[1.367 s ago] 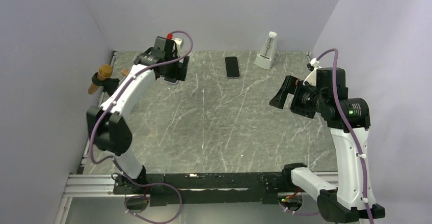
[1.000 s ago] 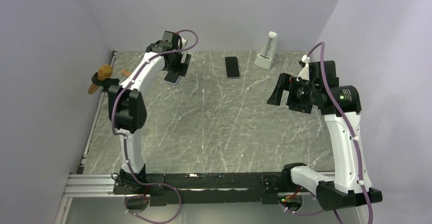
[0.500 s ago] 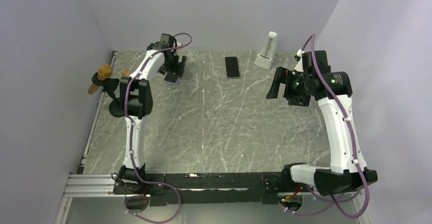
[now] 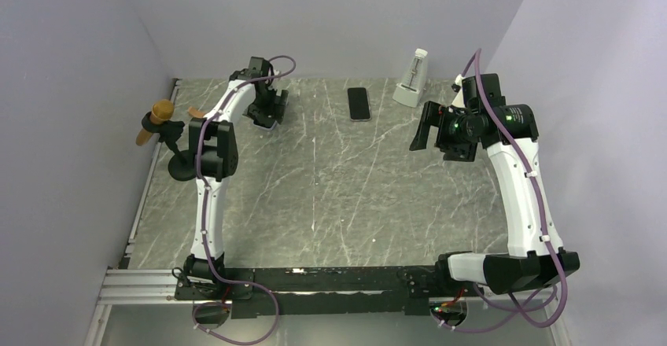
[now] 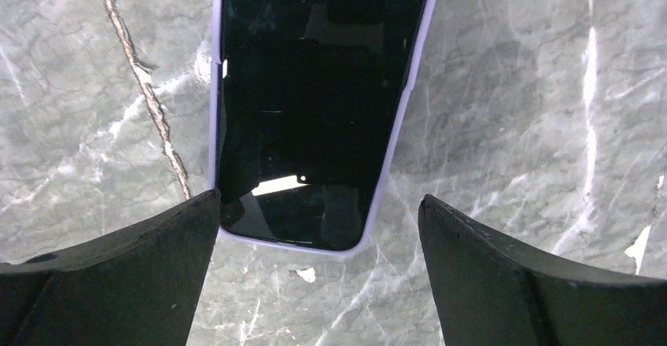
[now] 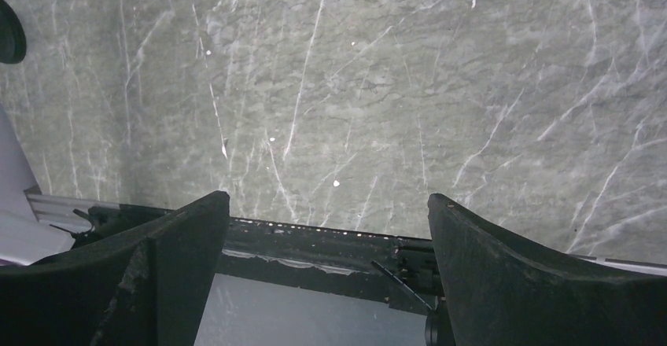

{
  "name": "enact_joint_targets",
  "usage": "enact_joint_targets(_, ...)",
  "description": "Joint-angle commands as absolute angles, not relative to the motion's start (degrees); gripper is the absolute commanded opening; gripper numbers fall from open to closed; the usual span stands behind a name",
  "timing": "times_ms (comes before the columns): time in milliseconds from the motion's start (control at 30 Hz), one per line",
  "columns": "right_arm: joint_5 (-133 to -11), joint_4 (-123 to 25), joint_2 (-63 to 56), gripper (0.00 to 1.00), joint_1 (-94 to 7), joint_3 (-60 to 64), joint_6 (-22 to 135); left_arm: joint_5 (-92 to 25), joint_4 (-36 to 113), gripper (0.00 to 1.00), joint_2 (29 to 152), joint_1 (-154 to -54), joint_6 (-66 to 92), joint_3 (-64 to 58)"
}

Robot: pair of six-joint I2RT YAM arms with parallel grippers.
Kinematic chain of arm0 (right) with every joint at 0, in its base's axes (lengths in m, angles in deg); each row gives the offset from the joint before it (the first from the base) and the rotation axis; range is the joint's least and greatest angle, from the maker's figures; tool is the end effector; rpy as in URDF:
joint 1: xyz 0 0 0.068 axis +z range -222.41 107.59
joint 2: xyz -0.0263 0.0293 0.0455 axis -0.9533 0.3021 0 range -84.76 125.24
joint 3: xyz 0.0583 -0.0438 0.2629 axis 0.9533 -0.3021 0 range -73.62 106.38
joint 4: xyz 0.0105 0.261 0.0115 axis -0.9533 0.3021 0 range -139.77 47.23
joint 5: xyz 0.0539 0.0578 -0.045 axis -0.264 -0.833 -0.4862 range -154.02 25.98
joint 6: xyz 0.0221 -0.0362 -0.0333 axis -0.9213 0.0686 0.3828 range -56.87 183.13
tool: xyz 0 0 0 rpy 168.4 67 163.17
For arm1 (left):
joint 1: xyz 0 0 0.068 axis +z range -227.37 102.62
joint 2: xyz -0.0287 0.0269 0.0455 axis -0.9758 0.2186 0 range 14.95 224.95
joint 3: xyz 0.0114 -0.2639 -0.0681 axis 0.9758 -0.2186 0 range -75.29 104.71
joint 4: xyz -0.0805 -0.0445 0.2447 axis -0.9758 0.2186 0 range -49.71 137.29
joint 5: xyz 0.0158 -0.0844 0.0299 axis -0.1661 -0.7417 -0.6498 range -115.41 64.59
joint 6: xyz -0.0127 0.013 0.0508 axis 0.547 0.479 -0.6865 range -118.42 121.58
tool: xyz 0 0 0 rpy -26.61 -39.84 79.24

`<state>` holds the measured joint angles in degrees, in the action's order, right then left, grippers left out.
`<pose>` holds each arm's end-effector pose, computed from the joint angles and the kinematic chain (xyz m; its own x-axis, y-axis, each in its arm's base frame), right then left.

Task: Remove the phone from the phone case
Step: Pick up the phone at the center of the board.

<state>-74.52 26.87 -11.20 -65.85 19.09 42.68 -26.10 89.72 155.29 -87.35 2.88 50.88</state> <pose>0.2134 0.0311 0.4118 -0.8582 0.2470 -0.4500 0.0961 0.9385 0.3317 0.5161 -0.0912 0.1820 -0.8859 0.1329 -0.4443 0.1585 0.9871 -0.0209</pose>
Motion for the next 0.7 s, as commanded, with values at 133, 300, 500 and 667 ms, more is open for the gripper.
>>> enact_joint_targets(133, -73.22, 25.29, -11.06, 1.0, -65.92, 20.1, 42.7, -21.07, 87.05, 0.99, 154.23, -87.91, 4.01, 51.44)
enact_joint_targets(300, -73.49, 24.94, -10.95, 1.0, -66.0, 19.71, 42.17, -19.66, 84.79, 0.99, 152.55, -87.93, 3.65, 49.93)
enact_joint_targets(500, -73.58, 24.59, -10.42, 1.0, -66.11, 19.78, 41.74, -21.98, 86.73, 0.99, 154.85, -87.86, 5.27, 51.84)
enact_joint_targets(667, -73.85, 24.32, -9.92, 1.0, -66.04, 19.9, 41.35, -20.72, 86.67, 0.99, 154.7, -87.99, 5.54, 51.06)
